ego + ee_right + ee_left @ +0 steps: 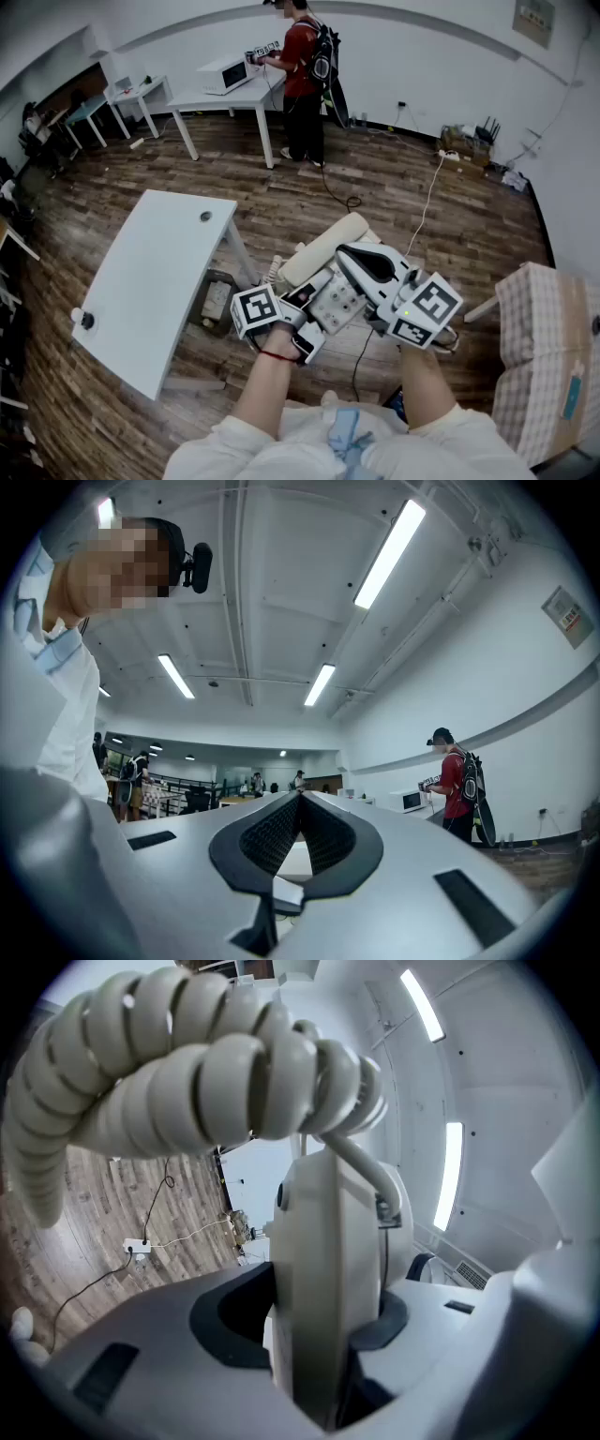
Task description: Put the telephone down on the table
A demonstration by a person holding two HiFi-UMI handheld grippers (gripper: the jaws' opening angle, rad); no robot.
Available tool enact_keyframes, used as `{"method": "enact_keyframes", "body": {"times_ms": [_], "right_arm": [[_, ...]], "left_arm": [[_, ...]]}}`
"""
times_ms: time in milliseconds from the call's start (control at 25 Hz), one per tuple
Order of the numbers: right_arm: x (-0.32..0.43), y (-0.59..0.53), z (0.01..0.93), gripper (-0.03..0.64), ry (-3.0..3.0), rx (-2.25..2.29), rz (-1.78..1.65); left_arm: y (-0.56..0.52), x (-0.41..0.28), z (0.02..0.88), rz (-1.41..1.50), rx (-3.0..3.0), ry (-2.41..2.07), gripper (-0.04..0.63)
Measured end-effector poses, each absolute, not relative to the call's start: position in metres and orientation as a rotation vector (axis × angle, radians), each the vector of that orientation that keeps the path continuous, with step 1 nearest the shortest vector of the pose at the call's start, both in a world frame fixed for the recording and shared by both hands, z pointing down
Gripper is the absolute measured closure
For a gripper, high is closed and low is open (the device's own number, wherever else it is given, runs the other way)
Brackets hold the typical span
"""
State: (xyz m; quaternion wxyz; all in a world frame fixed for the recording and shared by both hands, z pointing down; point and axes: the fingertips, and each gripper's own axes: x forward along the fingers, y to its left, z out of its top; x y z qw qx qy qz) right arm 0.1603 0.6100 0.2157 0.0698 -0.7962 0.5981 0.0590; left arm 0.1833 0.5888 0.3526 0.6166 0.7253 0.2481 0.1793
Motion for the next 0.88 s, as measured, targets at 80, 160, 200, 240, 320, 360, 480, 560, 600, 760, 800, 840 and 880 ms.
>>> {"method": "enact_keyframes", "body": {"times_ms": [80, 160, 200, 240, 320, 360, 480, 560, 600, 760, 800, 840, 880], "right_arm": [[0.16, 0.609, 0.217, 0.586, 1.799, -2.397, 0.18], [0.159, 0.609, 0.218, 0.586, 1.795, -2.396, 0.184], [0.159, 0.61, 0.218, 0.586, 1.792, -2.394, 0.186], [0.159, 0.61, 0.218, 0.586, 1.791, -2.392, 0.19], [0.157, 0.611, 0.217, 0.586, 1.794, -2.385, 0.206], [0.157, 0.612, 0.216, 0.586, 1.797, -2.381, 0.215], [0.158, 0.616, 0.217, 0.586, 1.796, -2.376, 0.224], [0.159, 0.617, 0.218, 0.586, 1.796, -2.377, 0.218], [0.159, 0.617, 0.219, 0.586, 1.795, -2.379, 0.215], [0.161, 0.619, 0.22, 0.584, 1.801, -2.375, 0.189], [0.162, 0.62, 0.22, 0.584, 1.801, -2.365, 0.187], [0.162, 0.621, 0.22, 0.584, 1.797, -2.357, 0.187], [0.164, 0.622, 0.22, 0.584, 1.79, -2.355, 0.189]], "left_arm": [[0.59, 0.184, 0.352, 0.411, 1.667, 0.578, 0.425], [0.591, 0.184, 0.351, 0.407, 1.662, 0.584, 0.425], [0.591, 0.184, 0.35, 0.405, 1.659, 0.587, 0.425], [0.592, 0.183, 0.35, 0.403, 1.656, 0.589, 0.425], [0.592, 0.183, 0.348, 0.402, 1.656, 0.59, 0.425], [0.593, 0.183, 0.348, 0.402, 1.657, 0.591, 0.425], [0.596, 0.184, 0.347, 0.402, 1.658, 0.591, 0.425], [0.597, 0.184, 0.348, 0.402, 1.655, 0.59, 0.425], [0.597, 0.185, 0.348, 0.4, 1.654, 0.59, 0.425], [0.599, 0.187, 0.349, 0.402, 1.656, 0.589, 0.425], [0.599, 0.187, 0.349, 0.403, 1.655, 0.59, 0.425], [0.6, 0.188, 0.349, 0.403, 1.653, 0.591, 0.425], [0.6, 0.188, 0.349, 0.401, 1.65, 0.593, 0.425]]}}
